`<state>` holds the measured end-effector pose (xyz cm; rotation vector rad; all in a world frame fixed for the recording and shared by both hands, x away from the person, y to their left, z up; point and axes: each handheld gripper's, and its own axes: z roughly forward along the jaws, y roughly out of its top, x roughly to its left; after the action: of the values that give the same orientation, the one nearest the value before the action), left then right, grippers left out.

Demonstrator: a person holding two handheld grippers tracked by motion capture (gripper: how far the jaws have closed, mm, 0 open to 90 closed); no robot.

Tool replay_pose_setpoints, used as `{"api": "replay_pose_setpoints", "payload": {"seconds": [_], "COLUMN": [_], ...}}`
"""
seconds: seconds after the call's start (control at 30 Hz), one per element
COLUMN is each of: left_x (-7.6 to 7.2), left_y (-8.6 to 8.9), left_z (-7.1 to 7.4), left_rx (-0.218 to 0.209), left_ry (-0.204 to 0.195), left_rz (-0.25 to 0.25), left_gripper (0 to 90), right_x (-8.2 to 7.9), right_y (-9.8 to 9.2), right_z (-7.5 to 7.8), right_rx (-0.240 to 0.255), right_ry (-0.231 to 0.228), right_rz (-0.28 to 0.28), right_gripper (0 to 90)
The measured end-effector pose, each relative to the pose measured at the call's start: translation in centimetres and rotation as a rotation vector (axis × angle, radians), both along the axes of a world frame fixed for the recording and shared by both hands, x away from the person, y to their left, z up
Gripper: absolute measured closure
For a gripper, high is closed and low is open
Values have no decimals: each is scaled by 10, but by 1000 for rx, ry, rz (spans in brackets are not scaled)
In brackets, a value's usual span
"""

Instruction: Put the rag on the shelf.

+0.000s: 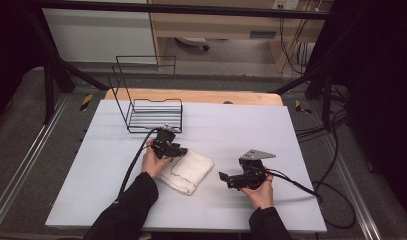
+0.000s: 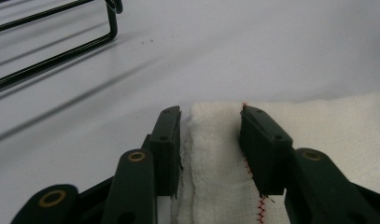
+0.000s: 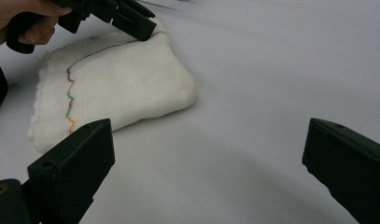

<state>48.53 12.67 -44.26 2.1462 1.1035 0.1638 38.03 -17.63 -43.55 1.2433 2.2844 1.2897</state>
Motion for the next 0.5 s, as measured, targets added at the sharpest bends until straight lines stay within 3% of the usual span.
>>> {"api": "replay_pose_setpoints", "payload": {"seconds": [0.1,0.2,0.37,0.5], "left_x": [0,1,-8,-17], "left_y": [0,2,-2,0], "left_z": [0,0,2,2], "left_rx": [-6,-56,-11,13], "left_ry": [20,79,16,-30], "left_rz": [1,12,22,35], "left_gripper": [636,766,806,814], "right_x": [1,1,3,8], "right_y": [1,1,3,7], "right_z": [0,-1,-2,-2], "right_rx": [7,8,27,70], "right_ry": [4,0,8,19], "right_rz": [-1,3,0,-3], "right_gripper": [30,33,46,59]}}
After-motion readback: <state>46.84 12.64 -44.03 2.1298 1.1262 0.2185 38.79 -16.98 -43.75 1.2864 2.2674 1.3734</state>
